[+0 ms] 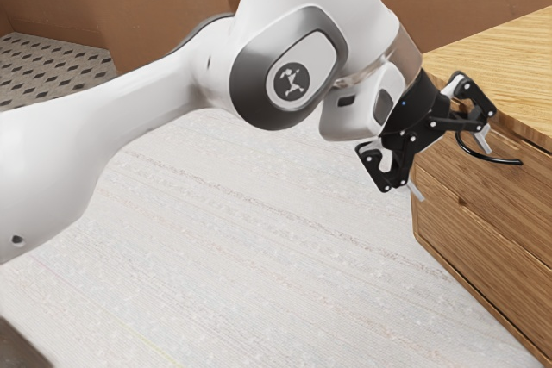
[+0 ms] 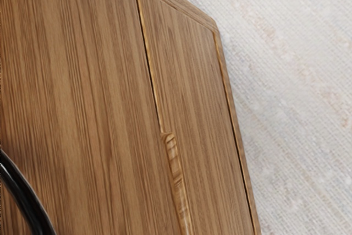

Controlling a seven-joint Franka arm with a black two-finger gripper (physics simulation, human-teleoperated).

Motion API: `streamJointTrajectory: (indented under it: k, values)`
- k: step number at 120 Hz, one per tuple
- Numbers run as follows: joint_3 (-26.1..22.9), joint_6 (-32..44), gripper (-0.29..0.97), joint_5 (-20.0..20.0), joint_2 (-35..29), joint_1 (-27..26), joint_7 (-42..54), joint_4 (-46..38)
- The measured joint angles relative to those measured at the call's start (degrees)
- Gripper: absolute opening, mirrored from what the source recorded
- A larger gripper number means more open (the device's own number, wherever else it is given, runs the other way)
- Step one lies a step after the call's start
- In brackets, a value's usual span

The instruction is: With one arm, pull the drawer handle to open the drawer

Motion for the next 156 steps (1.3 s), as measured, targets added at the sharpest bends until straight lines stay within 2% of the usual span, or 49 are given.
streamJointTrajectory:
  k: [57,82,118,156]
  values:
    - [0.1,0.5,0.4,-1.0,-0.85,-0.04,0.3,-0.22]
    - [0.09,0.56,0.43,-1.05,-2.53,0.09,0.14,-2.83]
    - [0.25,0.23,0.4,-1.05,-5.34,0.34,-0.85,-5.8]
    - [0.52,-3.29,0.39,-0.98,-7.01,0.49,-2.71,-6.36]
